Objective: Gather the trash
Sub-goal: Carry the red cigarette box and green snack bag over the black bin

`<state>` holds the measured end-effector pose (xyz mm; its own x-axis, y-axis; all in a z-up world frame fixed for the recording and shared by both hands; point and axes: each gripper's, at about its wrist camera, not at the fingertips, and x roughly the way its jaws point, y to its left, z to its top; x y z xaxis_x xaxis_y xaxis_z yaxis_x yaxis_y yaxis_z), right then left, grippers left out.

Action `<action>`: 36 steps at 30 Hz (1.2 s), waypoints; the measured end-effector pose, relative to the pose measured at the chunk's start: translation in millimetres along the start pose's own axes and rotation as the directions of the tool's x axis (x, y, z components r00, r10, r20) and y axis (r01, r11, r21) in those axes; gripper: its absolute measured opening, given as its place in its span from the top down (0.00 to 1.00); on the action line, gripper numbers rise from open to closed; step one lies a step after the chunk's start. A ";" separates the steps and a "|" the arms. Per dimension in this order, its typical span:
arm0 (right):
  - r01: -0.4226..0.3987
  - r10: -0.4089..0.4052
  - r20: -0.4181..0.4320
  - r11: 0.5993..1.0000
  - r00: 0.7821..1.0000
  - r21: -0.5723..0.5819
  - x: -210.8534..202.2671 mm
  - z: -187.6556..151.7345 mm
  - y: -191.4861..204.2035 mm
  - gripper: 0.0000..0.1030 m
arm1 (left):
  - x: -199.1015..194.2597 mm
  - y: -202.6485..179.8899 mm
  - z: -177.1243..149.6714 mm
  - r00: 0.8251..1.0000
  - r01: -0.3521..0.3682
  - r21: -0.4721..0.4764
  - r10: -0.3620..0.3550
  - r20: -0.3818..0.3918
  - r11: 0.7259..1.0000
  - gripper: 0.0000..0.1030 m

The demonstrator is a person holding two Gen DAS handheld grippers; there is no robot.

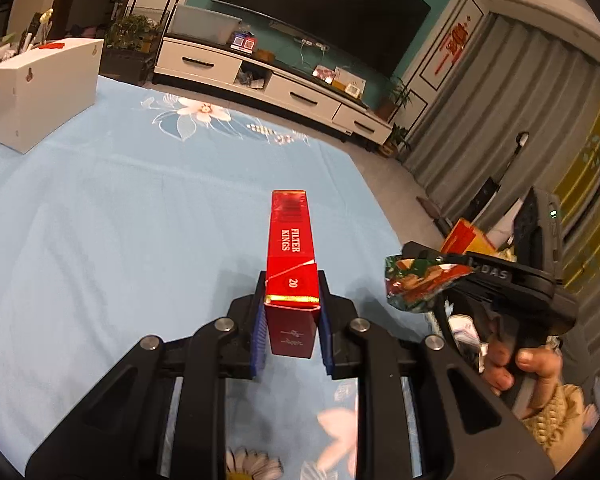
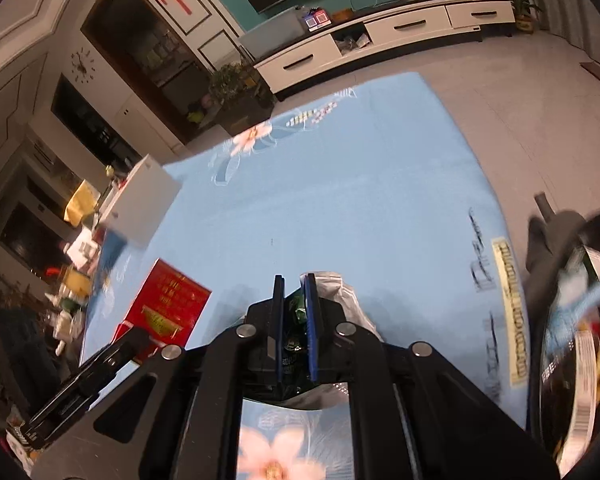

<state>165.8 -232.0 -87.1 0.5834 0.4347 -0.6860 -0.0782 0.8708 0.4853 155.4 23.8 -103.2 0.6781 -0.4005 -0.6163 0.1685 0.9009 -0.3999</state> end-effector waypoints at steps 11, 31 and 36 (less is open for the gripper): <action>0.064 -0.065 -0.006 0.996 0.998 -0.059 -47.5 -63.0 22.7 0.90 | -38.9 -28.8 -41.3 0.999 -0.027 0.065 0.029 -0.029 0.997 0.78; 0.079 -0.068 0.083 0.988 0.994 -0.134 -91.8 -81.3 51.1 0.90 | -81.7 -49.7 -46.2 0.999 -0.028 0.118 0.026 0.022 0.993 0.78; 0.084 -0.070 0.107 0.987 0.992 -0.136 -100.7 -81.8 50.5 0.90 | -84.4 -53.9 -46.6 0.999 -0.026 0.129 0.023 0.024 0.991 0.78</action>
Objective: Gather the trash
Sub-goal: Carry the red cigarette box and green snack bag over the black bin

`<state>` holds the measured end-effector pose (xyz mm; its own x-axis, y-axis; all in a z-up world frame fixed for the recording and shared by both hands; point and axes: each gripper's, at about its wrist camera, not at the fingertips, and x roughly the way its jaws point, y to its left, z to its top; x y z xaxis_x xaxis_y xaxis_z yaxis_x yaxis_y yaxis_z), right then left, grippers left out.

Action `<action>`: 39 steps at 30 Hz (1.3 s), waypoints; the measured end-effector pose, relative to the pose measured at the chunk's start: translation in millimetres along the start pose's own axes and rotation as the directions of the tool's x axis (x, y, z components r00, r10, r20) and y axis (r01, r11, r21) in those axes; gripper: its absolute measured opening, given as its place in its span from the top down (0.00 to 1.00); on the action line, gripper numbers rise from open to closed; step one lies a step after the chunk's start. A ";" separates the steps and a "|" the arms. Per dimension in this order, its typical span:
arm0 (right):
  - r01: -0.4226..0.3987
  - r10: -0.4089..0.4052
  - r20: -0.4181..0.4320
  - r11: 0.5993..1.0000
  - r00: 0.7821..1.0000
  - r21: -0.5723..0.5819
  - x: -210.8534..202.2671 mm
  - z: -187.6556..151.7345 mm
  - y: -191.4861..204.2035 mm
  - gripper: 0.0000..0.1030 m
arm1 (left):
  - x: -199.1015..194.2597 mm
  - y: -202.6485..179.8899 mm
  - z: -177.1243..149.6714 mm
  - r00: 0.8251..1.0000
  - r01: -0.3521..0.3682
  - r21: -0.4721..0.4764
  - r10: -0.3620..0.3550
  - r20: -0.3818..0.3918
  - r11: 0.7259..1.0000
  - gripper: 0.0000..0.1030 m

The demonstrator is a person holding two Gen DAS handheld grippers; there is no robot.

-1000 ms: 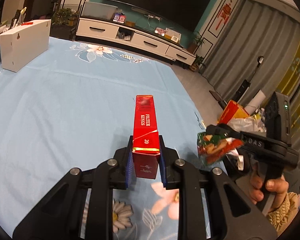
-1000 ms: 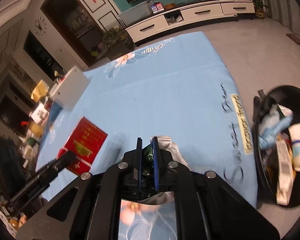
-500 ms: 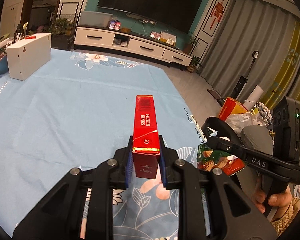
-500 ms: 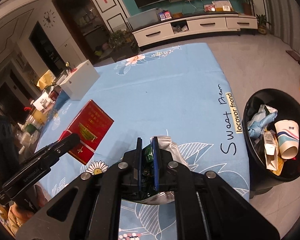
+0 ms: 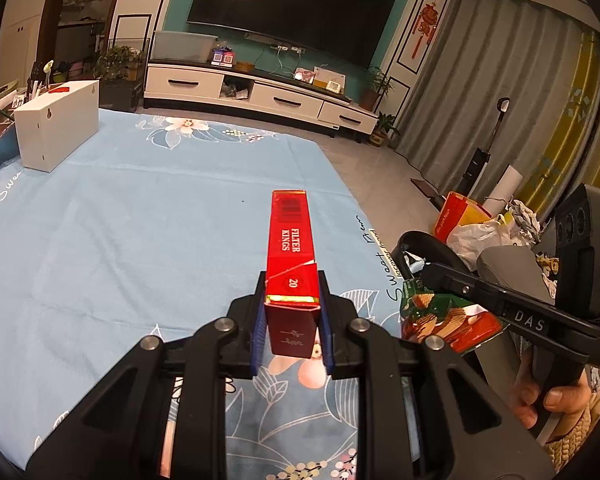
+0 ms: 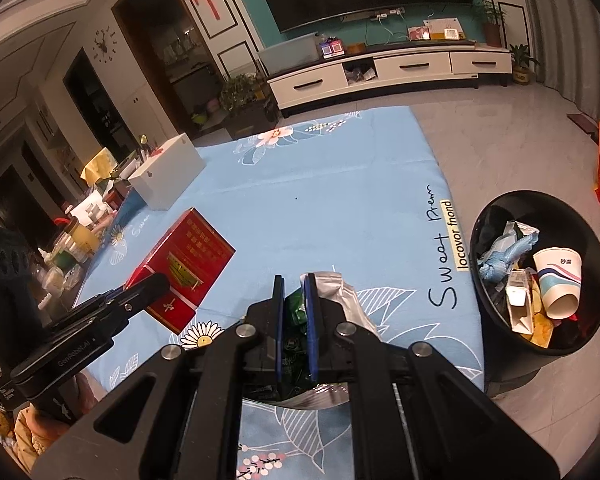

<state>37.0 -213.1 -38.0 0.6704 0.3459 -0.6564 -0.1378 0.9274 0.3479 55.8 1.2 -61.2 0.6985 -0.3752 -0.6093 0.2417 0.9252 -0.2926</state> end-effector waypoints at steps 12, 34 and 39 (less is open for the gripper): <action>0.007 -0.008 0.047 1.000 0.999 0.031 -16.4 -0.5 -14.5 0.90 | -3.2 -12.3 -0.9 1.000 -0.001 0.028 0.000 0.011 1.000 0.78; 0.042 -0.053 0.106 0.994 0.993 0.104 -37.2 0.4 -56.1 0.90 | 15.4 -47.5 4.3 1.000 0.015 0.102 -0.015 -0.008 0.995 0.78; 0.064 -0.082 0.123 0.987 0.989 0.146 -43.0 -1.5 -78.3 0.90 | 28.5 -61.7 8.4 0.999 0.032 0.130 -0.029 -0.024 0.991 0.78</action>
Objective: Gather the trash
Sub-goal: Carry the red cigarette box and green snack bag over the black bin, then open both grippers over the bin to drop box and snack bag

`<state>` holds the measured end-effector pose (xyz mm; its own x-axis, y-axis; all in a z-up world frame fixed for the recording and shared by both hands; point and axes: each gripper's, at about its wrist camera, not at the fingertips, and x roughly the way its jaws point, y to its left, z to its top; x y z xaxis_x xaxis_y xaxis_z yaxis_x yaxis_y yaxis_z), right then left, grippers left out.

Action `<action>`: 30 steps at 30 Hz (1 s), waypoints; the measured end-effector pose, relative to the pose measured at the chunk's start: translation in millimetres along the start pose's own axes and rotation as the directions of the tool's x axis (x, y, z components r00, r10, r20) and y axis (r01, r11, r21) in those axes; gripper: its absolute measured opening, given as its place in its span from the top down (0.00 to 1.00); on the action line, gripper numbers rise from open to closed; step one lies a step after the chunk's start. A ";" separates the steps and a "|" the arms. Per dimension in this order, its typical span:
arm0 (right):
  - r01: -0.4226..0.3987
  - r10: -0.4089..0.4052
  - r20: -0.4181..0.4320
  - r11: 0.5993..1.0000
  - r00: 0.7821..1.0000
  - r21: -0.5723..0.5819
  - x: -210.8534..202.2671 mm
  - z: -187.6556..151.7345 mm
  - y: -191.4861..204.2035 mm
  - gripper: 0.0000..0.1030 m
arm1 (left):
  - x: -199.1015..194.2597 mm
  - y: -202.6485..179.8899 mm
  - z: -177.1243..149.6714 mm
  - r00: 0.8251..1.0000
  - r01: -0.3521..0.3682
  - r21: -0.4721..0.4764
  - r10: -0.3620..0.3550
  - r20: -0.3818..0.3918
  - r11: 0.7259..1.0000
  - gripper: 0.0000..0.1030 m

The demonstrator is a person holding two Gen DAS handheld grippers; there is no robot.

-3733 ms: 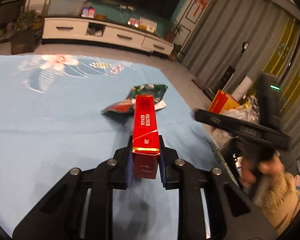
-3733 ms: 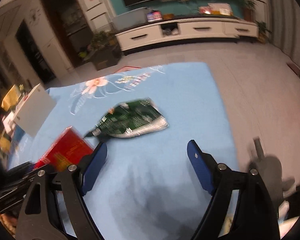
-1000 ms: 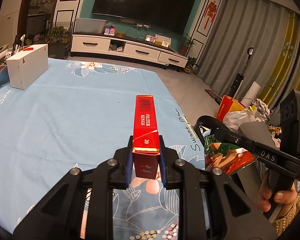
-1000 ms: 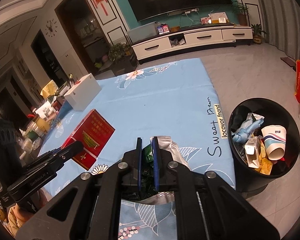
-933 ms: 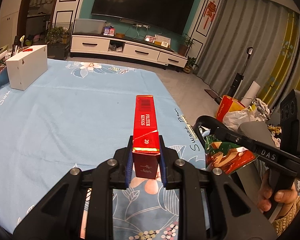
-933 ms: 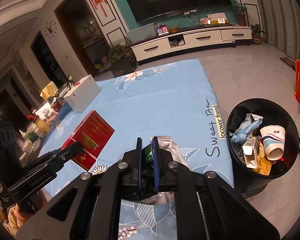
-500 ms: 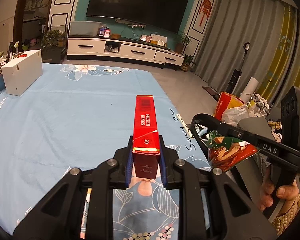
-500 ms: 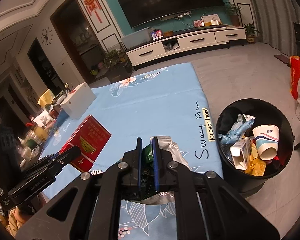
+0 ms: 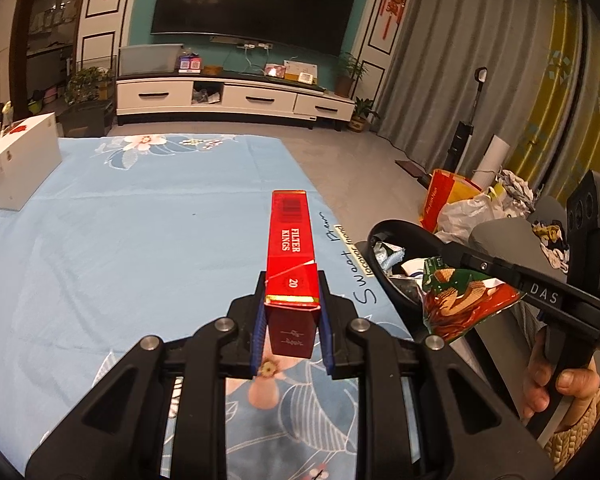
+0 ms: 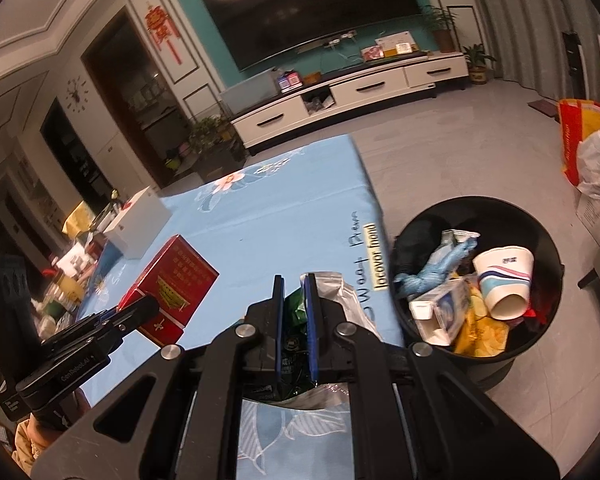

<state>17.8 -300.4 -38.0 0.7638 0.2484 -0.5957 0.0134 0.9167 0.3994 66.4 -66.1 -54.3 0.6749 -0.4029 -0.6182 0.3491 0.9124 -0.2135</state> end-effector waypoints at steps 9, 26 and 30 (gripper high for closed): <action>0.166 -0.171 0.043 0.981 0.984 0.098 -8.9 9.0 -65.2 0.90 | 40.2 -41.5 20.2 0.996 0.088 0.069 -0.085 -0.038 0.994 0.78; 0.321 -0.308 -0.103 0.935 0.946 0.153 70.0 30.8 -174.0 0.78 | 213.6 -150.8 48.4 0.905 0.327 0.109 -0.278 -0.321 0.939 0.73; 0.330 -0.327 -0.047 0.929 0.944 0.169 47.5 37.6 -162.3 0.52 | 222.7 -143.2 46.1 0.896 0.324 0.082 -0.278 -0.346 0.943 0.40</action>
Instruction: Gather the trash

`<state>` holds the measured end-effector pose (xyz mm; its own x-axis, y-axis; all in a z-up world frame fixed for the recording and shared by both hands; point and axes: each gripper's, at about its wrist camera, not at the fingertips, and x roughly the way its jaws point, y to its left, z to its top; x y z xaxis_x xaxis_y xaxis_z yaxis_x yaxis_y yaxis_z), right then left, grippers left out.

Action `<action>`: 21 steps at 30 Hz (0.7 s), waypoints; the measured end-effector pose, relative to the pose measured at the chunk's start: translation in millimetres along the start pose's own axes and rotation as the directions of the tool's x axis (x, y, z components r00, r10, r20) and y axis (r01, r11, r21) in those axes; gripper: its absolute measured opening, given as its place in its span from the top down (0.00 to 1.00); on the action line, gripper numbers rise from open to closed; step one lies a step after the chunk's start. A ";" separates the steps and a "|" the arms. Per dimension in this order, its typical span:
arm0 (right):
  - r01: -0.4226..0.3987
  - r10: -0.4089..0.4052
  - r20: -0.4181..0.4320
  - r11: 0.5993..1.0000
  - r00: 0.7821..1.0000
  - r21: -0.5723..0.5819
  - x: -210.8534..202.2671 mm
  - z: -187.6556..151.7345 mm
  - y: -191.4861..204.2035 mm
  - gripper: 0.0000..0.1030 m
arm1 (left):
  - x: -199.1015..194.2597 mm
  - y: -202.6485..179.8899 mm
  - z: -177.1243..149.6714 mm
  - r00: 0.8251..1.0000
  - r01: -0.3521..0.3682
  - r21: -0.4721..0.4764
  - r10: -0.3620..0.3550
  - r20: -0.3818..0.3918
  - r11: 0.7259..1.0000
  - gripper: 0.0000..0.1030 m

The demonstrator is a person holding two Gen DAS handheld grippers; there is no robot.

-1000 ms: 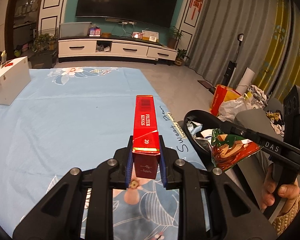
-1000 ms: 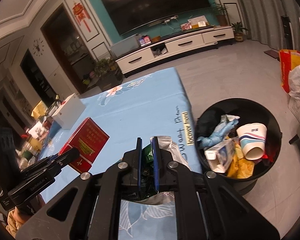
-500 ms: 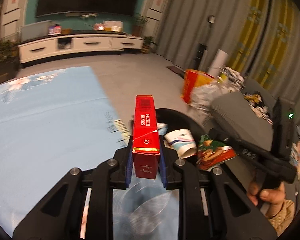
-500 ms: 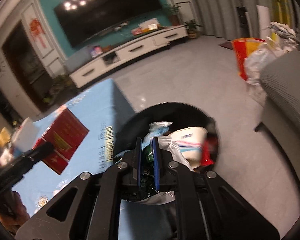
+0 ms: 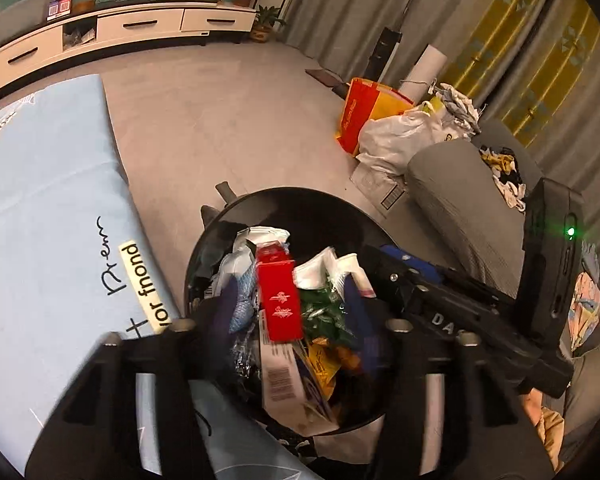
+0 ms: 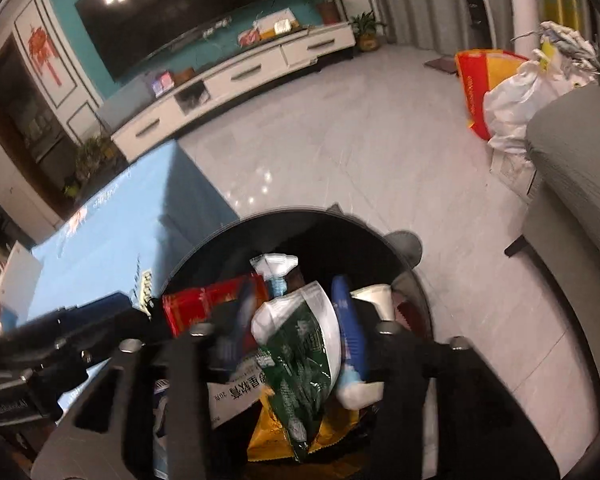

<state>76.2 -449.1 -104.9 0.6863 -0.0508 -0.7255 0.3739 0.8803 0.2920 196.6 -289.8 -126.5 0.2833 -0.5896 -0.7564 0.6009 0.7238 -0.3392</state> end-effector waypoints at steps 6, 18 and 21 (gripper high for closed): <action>0.041 -0.040 0.014 0.996 0.999 -0.084 -68.4 -6.6 28.2 0.07 | -47.2 -5.0 -5.1 0.998 -0.045 0.025 0.044 0.046 0.999 0.04; 0.098 -0.097 0.014 0.981 0.995 -0.168 -174.0 -39.8 72.2 0.03 | -184.7 -35.7 -40.9 0.959 -0.272 0.049 0.266 0.100 0.961 0.03; 0.103 -0.097 0.042 0.979 0.994 -0.178 -189.8 -45.7 78.9 0.03 | -204.6 -44.3 -47.0 0.950 -0.296 0.046 0.290 0.114 0.954 0.03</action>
<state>-53.0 -348.5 27.3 0.6725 -0.1554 -0.7236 0.3254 0.9402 0.1004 77.0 -184.4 16.9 0.5287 -0.3916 -0.7531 0.5235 0.8488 -0.0739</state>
